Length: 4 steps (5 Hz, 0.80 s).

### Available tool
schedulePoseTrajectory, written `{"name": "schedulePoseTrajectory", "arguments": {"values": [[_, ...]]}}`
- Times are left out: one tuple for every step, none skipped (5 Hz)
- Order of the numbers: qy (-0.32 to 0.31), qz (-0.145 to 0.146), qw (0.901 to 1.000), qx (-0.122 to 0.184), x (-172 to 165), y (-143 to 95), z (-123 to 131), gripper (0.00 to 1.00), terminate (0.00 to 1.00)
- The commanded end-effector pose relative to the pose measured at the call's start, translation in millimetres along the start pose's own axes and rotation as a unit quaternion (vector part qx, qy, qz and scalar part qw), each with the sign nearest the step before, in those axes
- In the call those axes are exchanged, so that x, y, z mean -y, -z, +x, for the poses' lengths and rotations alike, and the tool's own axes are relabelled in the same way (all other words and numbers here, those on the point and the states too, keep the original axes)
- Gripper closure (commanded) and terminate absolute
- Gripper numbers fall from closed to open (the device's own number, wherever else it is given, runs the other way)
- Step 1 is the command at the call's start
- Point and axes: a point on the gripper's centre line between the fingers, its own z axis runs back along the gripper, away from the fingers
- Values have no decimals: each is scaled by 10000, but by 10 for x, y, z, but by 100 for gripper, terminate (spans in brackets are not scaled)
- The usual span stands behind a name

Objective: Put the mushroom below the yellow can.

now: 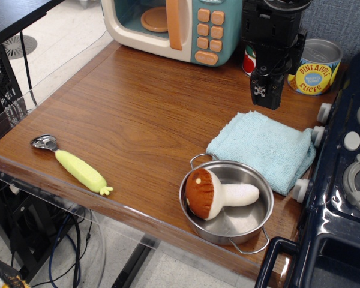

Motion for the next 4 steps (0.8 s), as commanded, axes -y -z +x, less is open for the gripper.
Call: {"name": "schedulePoseTrajectory", "arguments": {"values": [[0,0,10000,0,0,0,0,0,0],[-161,-85,9998,-104,-197,-115,56,0,0],[-182,-119,9997,-63,-432,-180,94,0,0],[-155,-53,9998,82,-642,-217,146,0,0]]}}
